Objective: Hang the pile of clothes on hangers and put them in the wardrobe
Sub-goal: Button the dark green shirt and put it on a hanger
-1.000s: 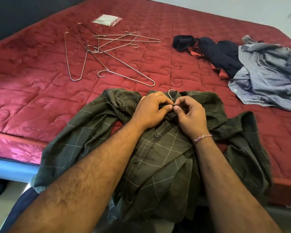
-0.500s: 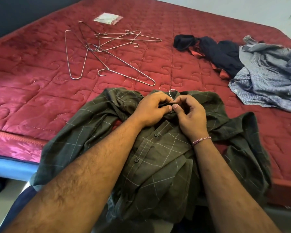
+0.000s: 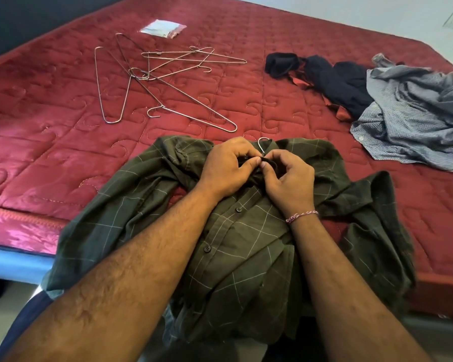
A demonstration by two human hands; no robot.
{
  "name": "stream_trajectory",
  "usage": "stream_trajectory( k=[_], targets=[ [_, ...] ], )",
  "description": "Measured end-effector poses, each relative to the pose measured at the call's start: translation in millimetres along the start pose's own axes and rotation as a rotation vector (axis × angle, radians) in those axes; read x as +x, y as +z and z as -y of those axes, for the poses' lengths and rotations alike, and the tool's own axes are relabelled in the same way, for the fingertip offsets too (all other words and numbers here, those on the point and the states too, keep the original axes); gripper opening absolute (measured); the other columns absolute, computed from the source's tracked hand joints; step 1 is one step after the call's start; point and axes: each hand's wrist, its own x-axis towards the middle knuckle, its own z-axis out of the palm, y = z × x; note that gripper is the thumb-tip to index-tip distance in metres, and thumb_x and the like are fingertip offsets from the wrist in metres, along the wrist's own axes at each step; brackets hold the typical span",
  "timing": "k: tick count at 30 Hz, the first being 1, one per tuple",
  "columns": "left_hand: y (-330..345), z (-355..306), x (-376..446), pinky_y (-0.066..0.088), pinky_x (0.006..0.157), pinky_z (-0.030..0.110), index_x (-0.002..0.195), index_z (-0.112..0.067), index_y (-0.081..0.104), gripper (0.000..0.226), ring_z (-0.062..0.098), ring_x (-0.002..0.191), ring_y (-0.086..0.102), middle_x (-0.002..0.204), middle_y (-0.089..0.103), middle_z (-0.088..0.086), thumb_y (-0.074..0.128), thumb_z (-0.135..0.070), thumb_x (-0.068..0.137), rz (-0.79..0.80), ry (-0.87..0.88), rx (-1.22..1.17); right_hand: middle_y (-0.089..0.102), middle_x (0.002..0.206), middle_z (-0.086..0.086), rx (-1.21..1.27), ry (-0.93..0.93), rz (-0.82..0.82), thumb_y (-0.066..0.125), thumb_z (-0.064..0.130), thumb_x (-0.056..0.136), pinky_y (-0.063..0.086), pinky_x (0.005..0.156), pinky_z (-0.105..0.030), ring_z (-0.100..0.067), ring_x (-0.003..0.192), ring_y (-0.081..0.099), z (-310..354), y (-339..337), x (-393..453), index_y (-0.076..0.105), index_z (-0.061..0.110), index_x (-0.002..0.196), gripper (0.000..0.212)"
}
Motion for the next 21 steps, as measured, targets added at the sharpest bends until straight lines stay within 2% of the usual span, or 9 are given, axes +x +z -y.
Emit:
stream_trajectory(
  k=[3,7,9,12,13,18,21],
  targets=[
    [-0.1,-1.7,-1.6,0.056,0.080,0.036,0.086,-0.014,0.078,0.007,0.009,0.087,0.068,0.090,0.072,-0.007,0.075,-0.008,0.083,-0.028,0.045,0.023,0.068,0.078,0.012,0.025,0.042,0.016,0.075,0.016,0.084,0.044,0.068,-0.014,0.001,0.064,0.055,2.0,1.0,1.3,0.072,0.017,0.087,0.005],
    [-1.7,-4.0,-3.1,0.056,0.081,0.035,0.086,-0.010,0.078,0.007,0.009,0.088,0.068,0.091,0.071,-0.004,0.074,-0.005,0.083,-0.042,0.084,0.001,0.070,0.073,0.003,0.144,0.147,0.067,0.077,0.018,0.084,0.048,0.064,-0.023,-0.007,0.061,0.058,3.0,-1.1,6.1,0.071,0.025,0.080,0.010],
    [-1.6,-4.5,-3.3,0.056,0.081,0.033,0.086,-0.009,0.078,0.007,0.010,0.088,0.068,0.092,0.071,-0.003,0.075,-0.003,0.084,-0.038,0.116,0.004,0.073,0.075,-0.005,0.250,0.241,0.105,0.079,0.018,0.083,0.050,0.066,-0.027,-0.007,0.064,0.057,-2.4,-0.9,8.9,0.073,0.026,0.078,0.011],
    [0.2,-5.3,-3.2,0.055,0.081,0.032,0.088,-0.010,0.079,0.008,0.013,0.089,0.067,0.092,0.070,-0.003,0.074,-0.004,0.085,-0.013,0.165,0.045,0.070,0.081,-0.024,0.373,0.345,0.173,0.078,0.024,0.079,0.050,0.067,-0.033,-0.013,0.067,0.054,-11.1,1.0,11.7,0.076,0.019,0.079,0.006],
    [0.9,-5.2,-2.4,0.055,0.082,0.030,0.088,-0.009,0.079,0.007,0.013,0.089,0.067,0.092,0.070,-0.003,0.074,-0.004,0.085,-0.007,0.167,0.050,0.069,0.081,-0.025,0.395,0.360,0.185,0.078,0.023,0.079,0.050,0.068,-0.035,-0.015,0.068,0.055,-13.6,1.7,12.2,0.076,0.017,0.081,0.007],
    [-3.0,-3.7,2.9,0.050,0.083,0.021,0.089,-0.016,0.078,0.008,0.005,0.087,0.067,0.091,0.069,-0.005,0.077,-0.009,0.085,0.003,0.007,-0.092,0.075,0.099,-0.001,0.424,0.191,0.165,0.078,0.004,0.087,0.057,0.085,-0.033,-0.015,0.093,0.070,-11.4,-2.9,12.7,0.074,0.012,0.101,0.015],
    [-4.2,-2.8,3.2,0.049,0.081,0.018,0.089,-0.017,0.078,0.007,0.005,0.085,0.067,0.090,0.069,-0.007,0.078,-0.011,0.085,0.010,-0.023,-0.120,0.074,0.091,0.005,0.382,0.167,0.087,0.081,0.008,0.085,0.055,0.080,-0.024,-0.006,0.085,0.069,-10.0,-3.1,9.3,0.076,0.014,0.092,0.011]
  ],
)
